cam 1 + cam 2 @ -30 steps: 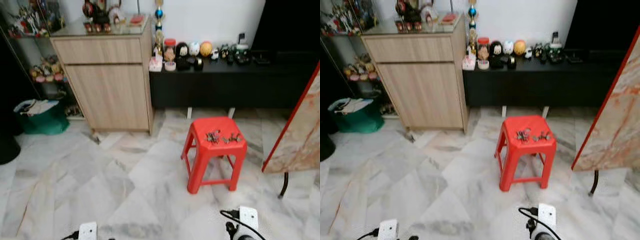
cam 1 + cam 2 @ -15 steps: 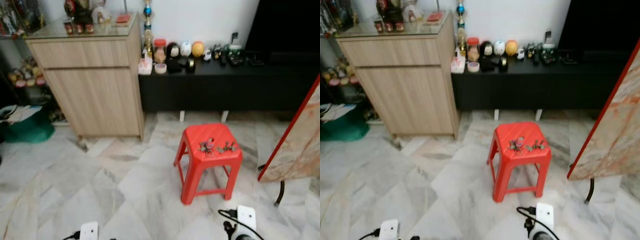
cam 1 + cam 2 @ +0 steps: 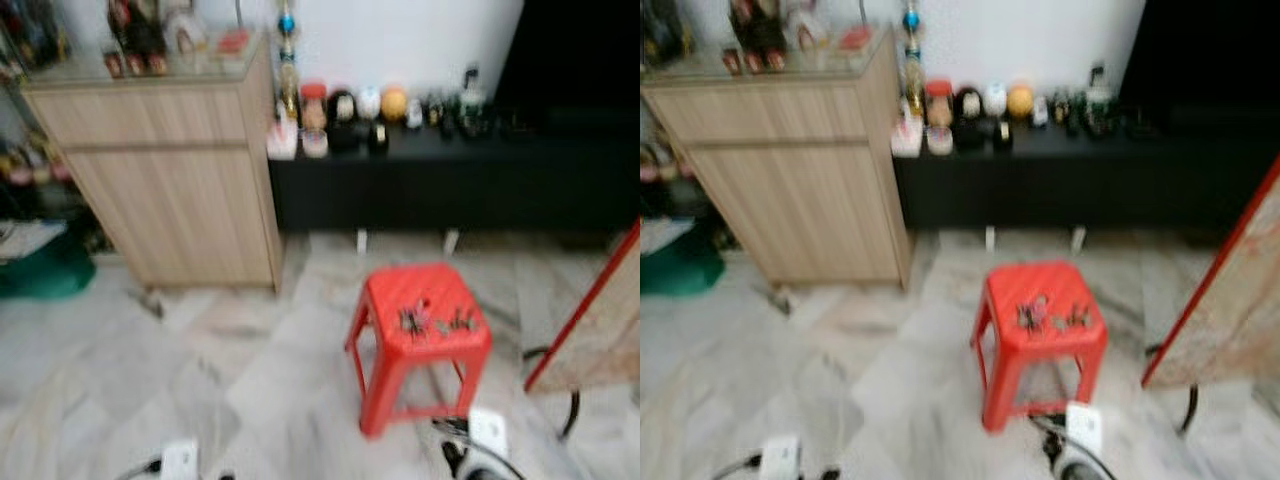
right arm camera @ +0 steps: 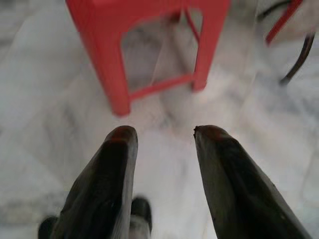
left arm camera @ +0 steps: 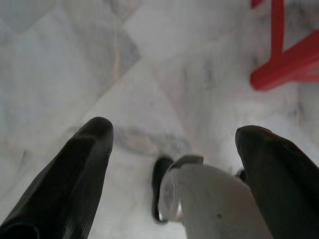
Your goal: Hang keys on a hook
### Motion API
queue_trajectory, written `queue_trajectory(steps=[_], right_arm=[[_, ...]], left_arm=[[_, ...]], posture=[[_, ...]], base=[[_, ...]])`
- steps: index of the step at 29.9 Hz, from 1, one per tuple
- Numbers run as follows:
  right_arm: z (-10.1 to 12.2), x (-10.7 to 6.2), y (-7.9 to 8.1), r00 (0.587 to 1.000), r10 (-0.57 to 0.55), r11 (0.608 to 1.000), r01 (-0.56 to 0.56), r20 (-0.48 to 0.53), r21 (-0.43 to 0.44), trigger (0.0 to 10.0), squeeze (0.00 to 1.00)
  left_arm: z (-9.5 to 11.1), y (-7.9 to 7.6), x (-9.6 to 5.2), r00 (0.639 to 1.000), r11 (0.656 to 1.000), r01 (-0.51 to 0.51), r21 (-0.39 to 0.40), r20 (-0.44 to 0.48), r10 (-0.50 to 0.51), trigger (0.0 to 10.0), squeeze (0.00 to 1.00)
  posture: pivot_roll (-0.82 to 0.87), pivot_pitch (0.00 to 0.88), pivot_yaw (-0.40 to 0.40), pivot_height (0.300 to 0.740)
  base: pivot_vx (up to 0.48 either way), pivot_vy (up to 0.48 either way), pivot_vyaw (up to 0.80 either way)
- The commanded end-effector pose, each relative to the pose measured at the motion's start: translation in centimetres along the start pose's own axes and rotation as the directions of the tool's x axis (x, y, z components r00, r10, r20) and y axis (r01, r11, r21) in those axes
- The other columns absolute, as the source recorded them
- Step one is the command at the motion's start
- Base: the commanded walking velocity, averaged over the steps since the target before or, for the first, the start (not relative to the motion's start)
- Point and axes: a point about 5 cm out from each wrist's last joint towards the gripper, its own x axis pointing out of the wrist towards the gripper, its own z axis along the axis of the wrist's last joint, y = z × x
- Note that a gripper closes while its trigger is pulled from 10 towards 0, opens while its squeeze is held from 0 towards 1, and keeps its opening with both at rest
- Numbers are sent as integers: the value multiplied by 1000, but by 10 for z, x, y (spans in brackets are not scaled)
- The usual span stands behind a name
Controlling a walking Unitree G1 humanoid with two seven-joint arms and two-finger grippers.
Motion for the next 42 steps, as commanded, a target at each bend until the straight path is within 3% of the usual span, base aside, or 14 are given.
queue_trajectory(steps=[1,26,36,42], right_arm=[[2,1,12,1000,31,1000,-31,4,4,10000,0],[2,1,10,999,39,999,-39,-3,-17,10000,0],[3,1,10,999,44,999,-44,-2,-23,10000,0],[4,2,10,999,50,998,-50,-3,-36,10000,0]], left_arm=[[-1,9,-2,1000,1000,-23,6,2,23,10000,0],[2,9,-1,1000,1000,-29,4,12,29,10000,0],[3,8,-1,1000,1000,-25,2,17,25,10000,0],[4,6,0,999,1000,-20,10,25,20,10000,0]], posture=[[54,0,-20,708],[57,0,-26,708],[59,0,-33,708],[59,0,-33,708]], base=[[360,0,0],[357,0,0],[0,0,0],[121,-330,0]])
